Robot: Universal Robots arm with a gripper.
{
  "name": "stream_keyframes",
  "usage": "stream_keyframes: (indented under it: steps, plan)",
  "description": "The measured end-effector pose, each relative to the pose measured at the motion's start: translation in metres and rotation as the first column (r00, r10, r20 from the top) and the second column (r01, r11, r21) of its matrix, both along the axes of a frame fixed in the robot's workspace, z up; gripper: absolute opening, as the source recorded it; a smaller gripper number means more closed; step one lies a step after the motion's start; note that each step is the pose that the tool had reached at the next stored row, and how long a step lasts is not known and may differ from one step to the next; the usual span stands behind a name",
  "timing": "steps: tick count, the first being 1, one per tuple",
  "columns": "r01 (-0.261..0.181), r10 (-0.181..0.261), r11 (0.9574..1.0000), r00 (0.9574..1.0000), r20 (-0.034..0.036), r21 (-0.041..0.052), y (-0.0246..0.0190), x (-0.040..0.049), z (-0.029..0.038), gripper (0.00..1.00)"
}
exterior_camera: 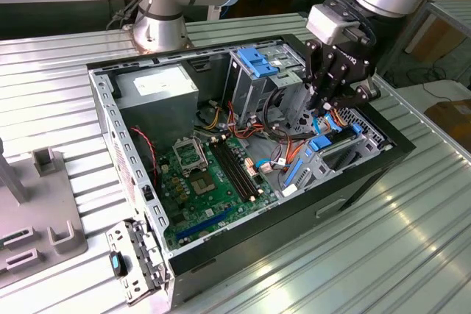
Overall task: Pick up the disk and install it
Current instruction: 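Insert the second disk wire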
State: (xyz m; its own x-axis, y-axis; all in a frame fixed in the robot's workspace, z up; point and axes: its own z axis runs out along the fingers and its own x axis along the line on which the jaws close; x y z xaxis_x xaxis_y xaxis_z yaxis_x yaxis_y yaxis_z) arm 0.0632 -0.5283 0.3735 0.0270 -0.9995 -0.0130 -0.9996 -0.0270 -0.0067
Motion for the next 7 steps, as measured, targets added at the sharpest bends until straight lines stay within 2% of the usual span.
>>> stream_keyframes:
  steps: [3,5,7]
  plan:
    - [0.0,0.0,1.0,1.0,-0.0015,0.0,0.0,0.0,0.0,0.24]
    - [0.0,0.0,1.0,1.0,-0.0029,0.0051,0.0,0.0,0.0,0.24]
    - [0.0,0.0,1.0,1.0,-0.0029,0.0052,0.0,0.0,0.0,0.24]
